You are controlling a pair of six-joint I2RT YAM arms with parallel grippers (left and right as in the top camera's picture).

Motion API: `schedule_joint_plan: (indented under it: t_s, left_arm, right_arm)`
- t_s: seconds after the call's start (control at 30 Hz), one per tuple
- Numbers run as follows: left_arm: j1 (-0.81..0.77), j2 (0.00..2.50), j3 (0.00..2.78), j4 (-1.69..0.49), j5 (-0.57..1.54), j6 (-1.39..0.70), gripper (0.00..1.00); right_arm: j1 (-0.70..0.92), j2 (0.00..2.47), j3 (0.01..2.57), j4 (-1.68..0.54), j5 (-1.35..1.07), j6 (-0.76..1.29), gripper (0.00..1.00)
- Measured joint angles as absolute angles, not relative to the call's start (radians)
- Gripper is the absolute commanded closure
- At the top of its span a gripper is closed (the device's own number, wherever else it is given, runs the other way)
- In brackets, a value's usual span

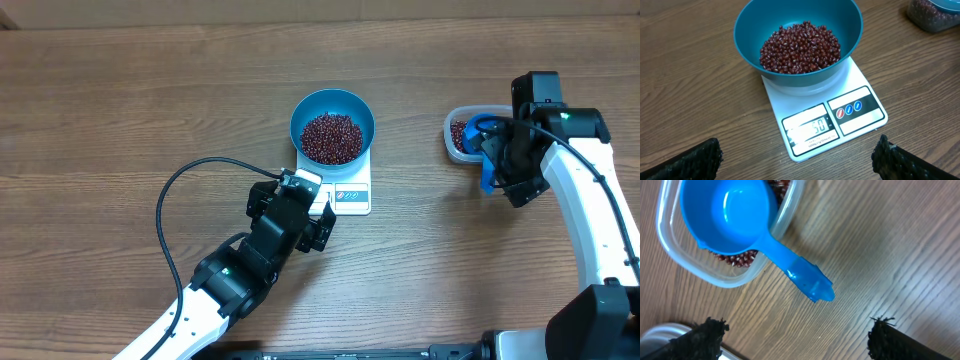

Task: Scoop item into bowl and weigh 150g on scale
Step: 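Open the right gripper and lift it away from the scoop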

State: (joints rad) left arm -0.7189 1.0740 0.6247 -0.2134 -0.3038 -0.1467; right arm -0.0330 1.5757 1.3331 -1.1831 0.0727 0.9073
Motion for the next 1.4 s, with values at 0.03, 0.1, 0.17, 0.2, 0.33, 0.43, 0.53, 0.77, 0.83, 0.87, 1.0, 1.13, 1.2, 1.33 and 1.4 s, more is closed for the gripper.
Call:
schedule_joint_plan:
  t_s: [0.03,0.1,0.17,0.2,0.33,0.43,0.53,0.77,0.83,0.87,1.0,1.13,1.2,1.33,1.4]
  left_arm:
    - [-0.719,1.074,0.625,-0.213,-0.304,-0.147,0.01]
    - [-0.719,1.074,0.625,-0.213,-0.304,-0.147,0.0]
    - [-0.719,1.074,0.625,-0.213,-0.304,-0.147,0.0]
    - [-0.719,1.074,0.625,-0.213,-0.304,-0.147,0.0]
    - [-0.719,1.074,0.625,-0.213,-0.304,-0.147,0.0]
    - [-0.719,1.074,0.625,-0.213,-0.304,-0.147,0.0]
    - [-0.719,1.074,0.625,-0.213,-0.304,-0.147,0.01]
    - [-0.719,1.074,0.625,-0.213,-0.304,-0.147,0.0]
    - [-0.719,1.074,0.625,-0.213,-0.304,-0.147,0.0]
    - [-0.719,1.074,0.625,-0.213,-0.304,-0.147,0.0]
    - [-0.719,1.074,0.625,-0.213,-0.304,-0.147,0.01]
    - [-0.719,1.074,0.625,-0.213,-0.304,-0.147,0.0]
    - [-0.719,1.074,0.625,-0.213,-0.304,-0.147,0.01]
    - [-0.719,1.074,0.625,-0.213,-0.304,-0.147,0.01]
    - [-0.719,1.074,0.625,-0.213,-0.304,-0.147,0.01]
  right_arm:
    - [-0.033,1.576,1.333,-1.18,0.07,0.888,0.05]
    - [-0.033,1.576,1.333,-1.181,0.067,0.83,0.05]
    - [-0.033,1.576,1.34,-1.19,0.067,0.756,0.05]
    - [-0.033,1.576,1.346,-1.198,0.067,0.722,0.05]
    - [-0.033,1.576,1.412,-1.24,0.07,0.576,0.0]
    - [-0.033,1.576,1.501,-1.28,0.077,0.446,0.0]
    - [-0.033,1.576,1.575,-1.333,0.08,0.312,0.0]
    - [-0.033,1.576,1.661,-1.374,0.104,0.106,0.0]
    - [-0.033,1.576,1.661,-1.378,0.109,0.081,0.0]
    - [-0.033,1.576,1.661,-1.377,0.109,0.077,0.0]
    - [-0.033,1.576,1.661,-1.378,0.112,0.056,0.0]
    - [-0.033,1.576,1.661,-1.376,0.112,0.048,0.0]
    - [-0.033,1.576,1.661,-1.37,0.112,0.048,0.0]
    - [-0.033,1.576,1.661,-1.37,0.112,0.047,0.0]
    - [-0.033,1.576,1.661,-1.37,0.112,0.047,0.0]
